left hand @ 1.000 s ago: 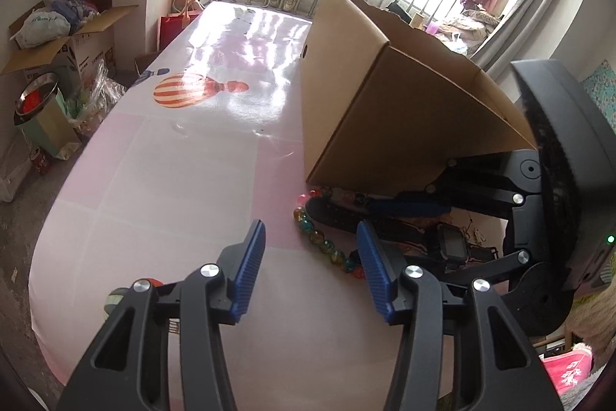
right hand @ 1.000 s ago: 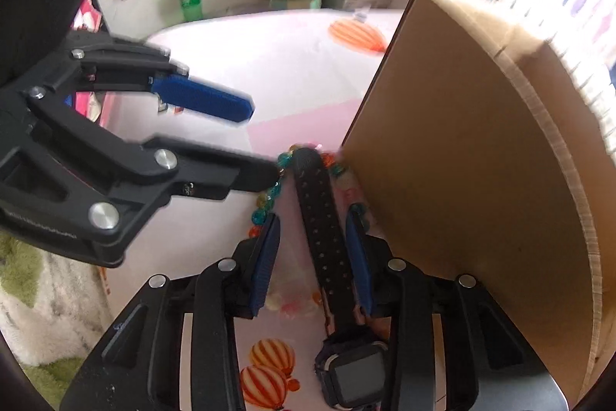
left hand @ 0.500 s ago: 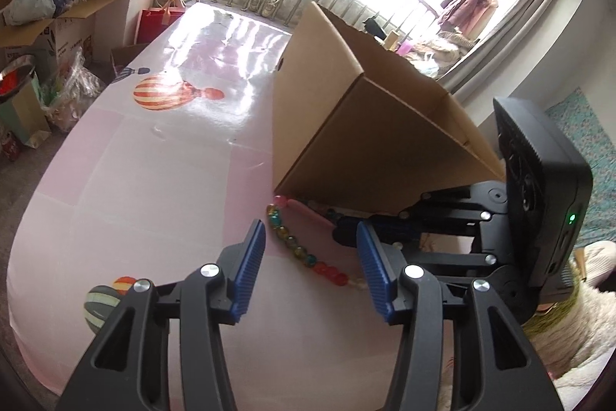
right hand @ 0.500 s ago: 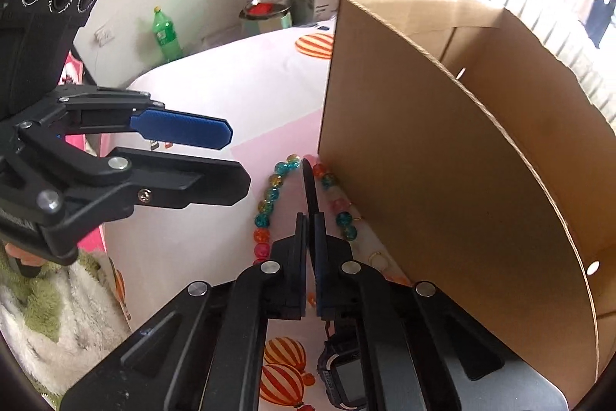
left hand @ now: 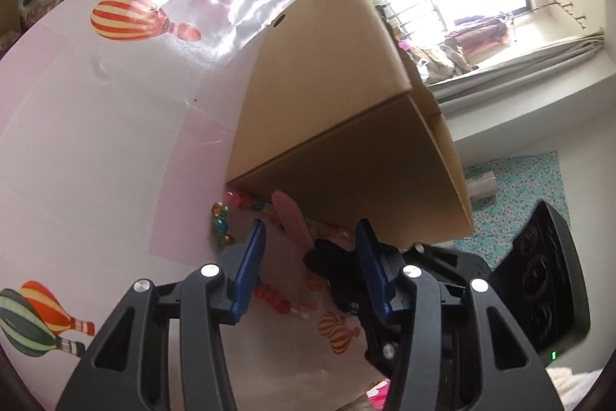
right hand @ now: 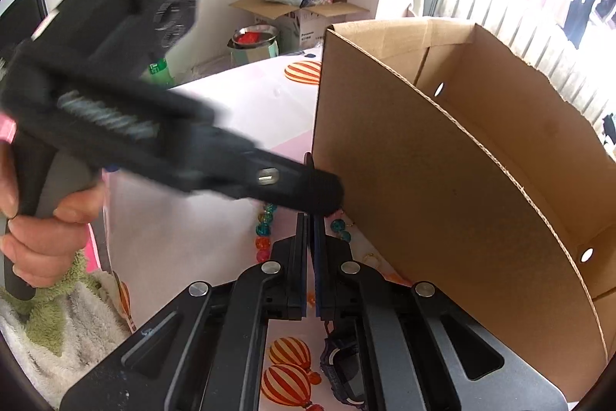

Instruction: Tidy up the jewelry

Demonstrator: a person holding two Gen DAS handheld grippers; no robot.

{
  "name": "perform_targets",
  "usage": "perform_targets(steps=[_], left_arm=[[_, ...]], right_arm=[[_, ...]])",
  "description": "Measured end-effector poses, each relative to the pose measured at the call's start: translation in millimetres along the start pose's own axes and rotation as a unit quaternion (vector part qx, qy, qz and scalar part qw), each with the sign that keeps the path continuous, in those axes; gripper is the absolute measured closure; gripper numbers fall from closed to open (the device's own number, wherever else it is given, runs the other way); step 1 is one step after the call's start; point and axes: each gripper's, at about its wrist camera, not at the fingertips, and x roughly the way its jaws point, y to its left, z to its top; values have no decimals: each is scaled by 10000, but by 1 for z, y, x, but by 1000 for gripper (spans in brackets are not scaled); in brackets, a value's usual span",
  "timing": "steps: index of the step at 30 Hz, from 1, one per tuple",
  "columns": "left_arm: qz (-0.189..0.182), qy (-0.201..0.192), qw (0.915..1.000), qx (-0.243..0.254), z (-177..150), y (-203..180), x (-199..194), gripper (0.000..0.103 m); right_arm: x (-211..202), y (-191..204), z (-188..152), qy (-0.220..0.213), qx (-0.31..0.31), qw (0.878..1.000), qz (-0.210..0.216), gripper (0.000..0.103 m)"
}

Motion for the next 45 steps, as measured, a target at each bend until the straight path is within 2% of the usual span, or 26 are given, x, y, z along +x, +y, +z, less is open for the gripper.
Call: perform_targets(steps=[2, 4, 6, 11, 15, 17, 18, 19, 21, 23, 24, 26, 27, 30, 33, 35, 37, 40, 45], left_arm=[[121, 48, 9999, -28, 3, -1, 5, 68], [242, 102, 9996, -40, 6, -2, 7, 82], [424, 78, 9991, 27, 7, -5, 8, 88], [778, 46, 9967, 232, 8, -10, 8, 92], [1199, -78, 9904, 686, 4, -25, 8, 99], [1450, -165, 9845, 976, 1, -32, 9, 100], [1535, -195, 9819, 1091, 1, -34, 11, 100], [1617, -226, 9790, 1218, 0, -38, 11, 100], [1775, -296, 9724, 1485, -5, -45, 11, 100], [1907, -381, 9649, 1763, -9, -51, 9, 100], [1946, -409, 9623, 1855, -12, -52, 7, 100], [2006, -453, 9578, 2009, -13, -57, 9, 100], [2064, -465, 9546, 2097, -15, -59, 10, 100], [2193, -459, 9472, 2294, -22, -62, 13, 100], [2291, -423, 9420, 2417, -24, -60, 15, 100], [2338, -408, 9395, 2470, -26, -59, 15, 100], [2354, -416, 9385, 2492, -30, -61, 14, 100], [2356, -416, 9390, 2471, -31, -61, 13, 100], [2360, -414, 9390, 2469, -34, -62, 13, 100]], right_arm=[[-1, 6, -2, -77, -107, 9999, -109, 102], [-4, 8, -5, -118, -158, 9997, -159, 102], [-4, 11, -6, -163, -200, 9995, -204, 102], [-3, 22, -11, -275, -383, 9984, -320, 102], [-4, 27, -14, -278, -462, 9977, -406, 100], [-18, 20, -24, -340, -374, 9977, -442, 87], [-26, 17, -27, -389, -288, 9977, -483, 75], [-32, 13, -30, -432, -190, 9975, -520, 68], [-50, 4, -39, -498, 141, 9973, -516, 66], [-75, -14, -56, -548, 813, 9945, -379, 59], [-83, -21, -63, -561, 1100, 9918, -324, 58], [-105, -41, -89, -577, 1964, 9787, -158, 57], [-114, -52, -105, -561, 2472, 9673, -57, 57], [-128, -69, -145, -504, 3493, 9356, -47, 57], [-130, -76, -164, -439, 4081, 9119, -68, 57], [-126, -82, -174, -440, 4401, 8969, 41, 62], [-119, -87, -176, -411, 4525, 8908, 64, 66], [-105, -91, -167, -305, 4551, 8899, -20, 71], [-92, -108, -172, -133, 4703, 8824, -68, 79]])
